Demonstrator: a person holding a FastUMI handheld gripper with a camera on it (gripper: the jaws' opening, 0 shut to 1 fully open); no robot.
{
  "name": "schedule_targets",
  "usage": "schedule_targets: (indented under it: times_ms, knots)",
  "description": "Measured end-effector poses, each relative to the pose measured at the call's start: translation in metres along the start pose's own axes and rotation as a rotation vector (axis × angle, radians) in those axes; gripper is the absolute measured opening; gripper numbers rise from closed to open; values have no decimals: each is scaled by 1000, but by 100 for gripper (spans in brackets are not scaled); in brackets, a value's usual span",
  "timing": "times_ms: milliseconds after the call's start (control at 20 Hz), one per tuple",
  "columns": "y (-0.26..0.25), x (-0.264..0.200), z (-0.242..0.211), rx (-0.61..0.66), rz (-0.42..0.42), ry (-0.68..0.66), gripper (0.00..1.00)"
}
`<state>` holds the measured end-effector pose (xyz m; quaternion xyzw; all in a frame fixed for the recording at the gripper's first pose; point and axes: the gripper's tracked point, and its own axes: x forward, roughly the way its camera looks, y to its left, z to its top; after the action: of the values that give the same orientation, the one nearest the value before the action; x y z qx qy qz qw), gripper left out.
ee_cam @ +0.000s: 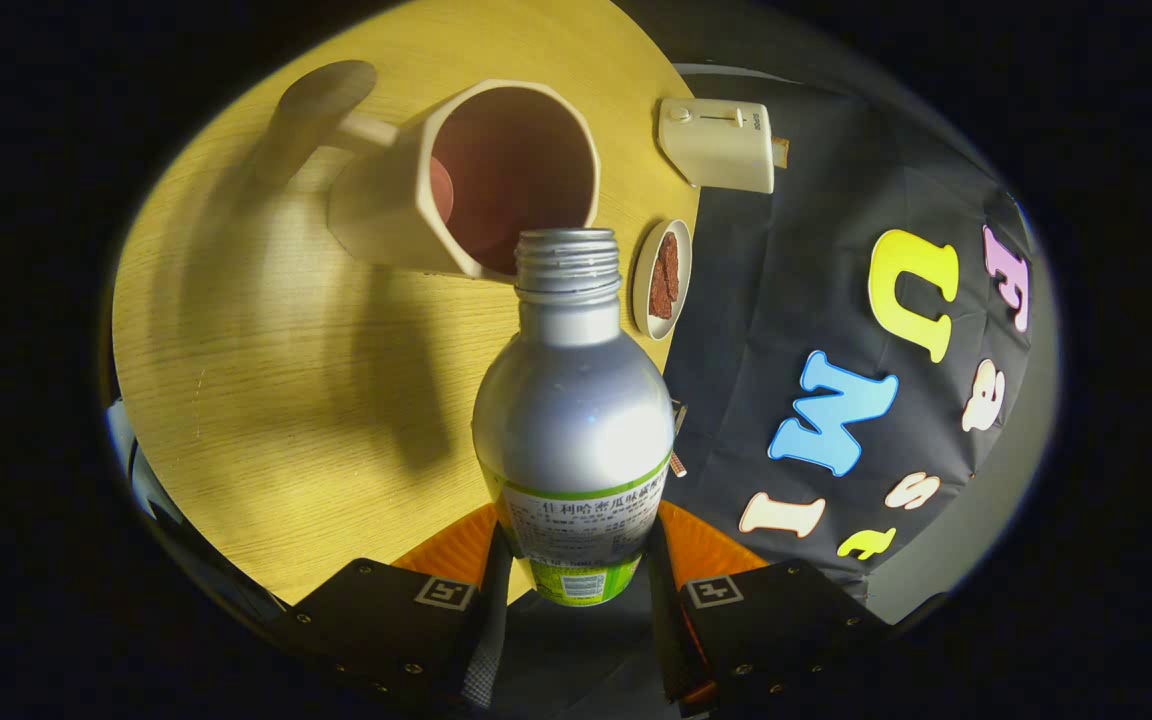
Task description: Take the bottle from table, then pour the juice into the cup, finally place the bottle on the coaster
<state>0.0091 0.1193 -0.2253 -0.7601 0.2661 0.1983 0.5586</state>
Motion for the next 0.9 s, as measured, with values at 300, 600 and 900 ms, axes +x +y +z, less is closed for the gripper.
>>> schedule_targets:
  times_ms: [300,600,900]
  knots:
    - [-3,-5,-2,-37,-3,10,61]
    - [-6,-5,-2,-61,18,13,63]
    - [-9,-7,1,-93,26,7,63]
